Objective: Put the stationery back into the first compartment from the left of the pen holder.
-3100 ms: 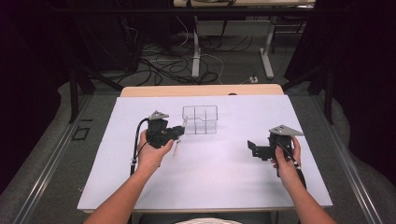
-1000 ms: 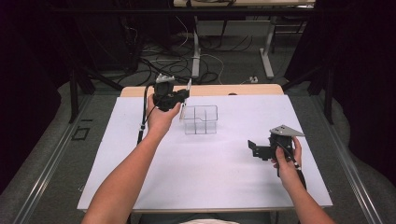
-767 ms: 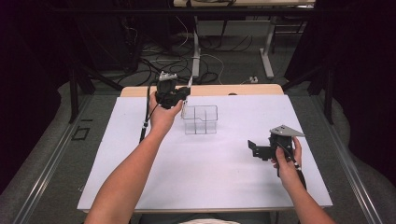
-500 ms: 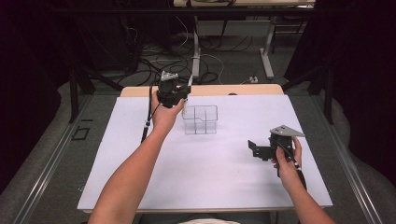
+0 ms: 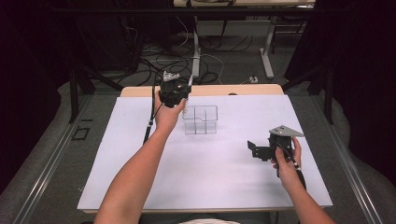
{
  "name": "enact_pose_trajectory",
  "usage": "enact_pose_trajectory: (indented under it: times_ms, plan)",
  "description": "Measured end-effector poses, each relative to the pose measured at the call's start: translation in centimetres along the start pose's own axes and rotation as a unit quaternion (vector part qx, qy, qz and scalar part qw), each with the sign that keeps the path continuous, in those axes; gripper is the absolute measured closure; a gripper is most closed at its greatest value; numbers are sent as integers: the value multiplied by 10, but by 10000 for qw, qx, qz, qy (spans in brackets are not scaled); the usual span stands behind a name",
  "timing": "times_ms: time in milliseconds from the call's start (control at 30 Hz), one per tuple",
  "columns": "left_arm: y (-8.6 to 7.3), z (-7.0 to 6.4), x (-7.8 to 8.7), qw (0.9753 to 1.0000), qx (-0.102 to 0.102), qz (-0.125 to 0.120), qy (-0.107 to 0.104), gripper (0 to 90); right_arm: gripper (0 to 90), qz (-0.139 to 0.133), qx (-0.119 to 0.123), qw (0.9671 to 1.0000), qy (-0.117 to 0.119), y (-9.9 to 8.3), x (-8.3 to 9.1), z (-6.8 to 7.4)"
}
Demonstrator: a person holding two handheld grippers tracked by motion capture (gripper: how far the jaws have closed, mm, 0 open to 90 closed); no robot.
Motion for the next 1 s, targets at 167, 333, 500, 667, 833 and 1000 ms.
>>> enact_pose_trajectory:
  times_ms: [167,333,500,667,833,1000]
  plan:
    - [-3,1,-4,10000,-45,26,6,797,0,9,-13,10000,8,0,0,1]
    - [-8,0,-10,9999,-22,88,47,796,0,-6,-7,10000,35,-1,-1,0]
    - [-11,-1,-14,9999,-53,146,40,796,0,3,13,10000,46,-1,-1,1]
    - [-14,0,-17,9998,-20,191,60,797,0,4,-34,10000,61,-1,-1,1]
    - [-17,0,-20,9997,-43,207,76,796,0,4,5,10000,70,-1,-1,1]
    - [-20,-2,-21,9997,-67,223,49,796,0,12,-15,10000,76,-1,-1,2]
Point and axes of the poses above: each handheld gripper's, and its own axes: x roughly backward along the jaws, y roughly out of its top, z roughly to its left, the point moved 4 cm from there along -x, roughly forward along the jaws, and after that the axes turned 12 degrees about -z, right-handed, at the moved point
